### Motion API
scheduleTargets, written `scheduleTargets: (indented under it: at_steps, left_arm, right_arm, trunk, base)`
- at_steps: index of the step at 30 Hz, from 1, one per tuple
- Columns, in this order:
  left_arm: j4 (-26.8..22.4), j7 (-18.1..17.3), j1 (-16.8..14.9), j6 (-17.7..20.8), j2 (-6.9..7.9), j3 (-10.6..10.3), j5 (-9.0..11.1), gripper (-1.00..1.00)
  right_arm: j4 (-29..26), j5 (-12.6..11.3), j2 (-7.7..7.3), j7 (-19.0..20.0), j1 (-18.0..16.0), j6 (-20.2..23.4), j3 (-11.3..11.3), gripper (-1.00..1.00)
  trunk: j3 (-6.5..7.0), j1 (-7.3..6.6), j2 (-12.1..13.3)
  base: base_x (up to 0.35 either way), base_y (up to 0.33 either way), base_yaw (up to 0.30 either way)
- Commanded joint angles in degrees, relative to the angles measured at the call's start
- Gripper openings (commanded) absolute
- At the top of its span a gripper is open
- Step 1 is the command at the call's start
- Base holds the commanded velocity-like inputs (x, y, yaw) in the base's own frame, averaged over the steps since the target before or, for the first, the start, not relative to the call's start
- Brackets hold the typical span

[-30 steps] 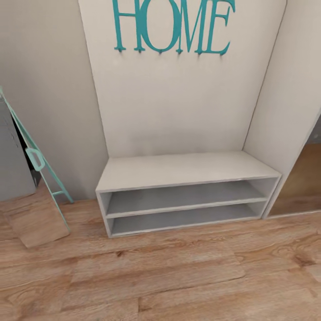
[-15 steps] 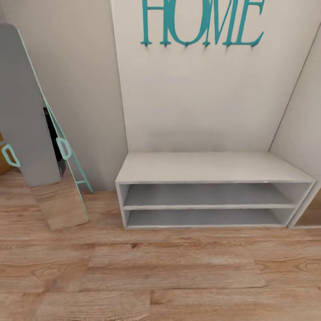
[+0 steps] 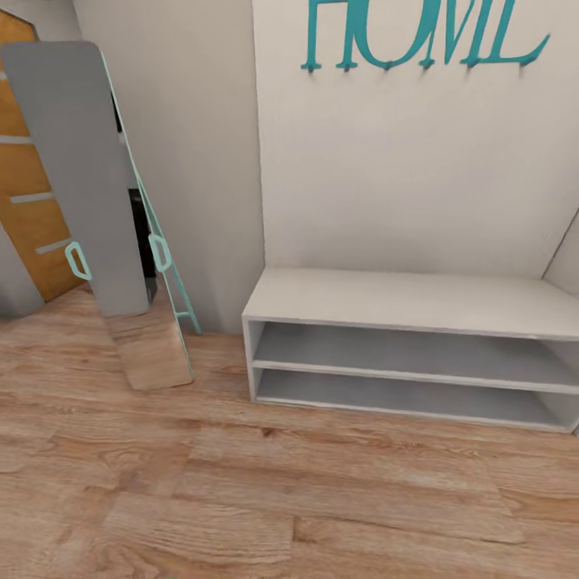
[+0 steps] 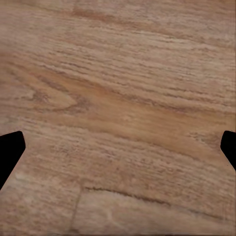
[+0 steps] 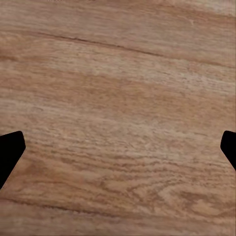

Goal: Pick up the two gym shoes and the two sandals from the corridor floor and place them onto the hallstand (shoe rack) in the corridor, making sure they are on the rack and not on the floor. Arrange them so the two gym shoes are next to each other and the two sandals are next to each other.

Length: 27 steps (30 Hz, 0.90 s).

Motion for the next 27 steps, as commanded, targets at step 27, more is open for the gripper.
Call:
scheduleTargets:
  at_steps: [27]
  left_arm:
    - [0.0, 0.0, 0.0, -0.3, 0.05, -0.1, 0.6, 1.00]
  right_arm:
    - [0.0, 0.1, -0.02, 0.0, 0.0, -0.2, 0.0, 1.00]
  trunk:
    - [-0.66, -0.01, 0.0]
  base:
    - [0.019, 0.007, 0.274]
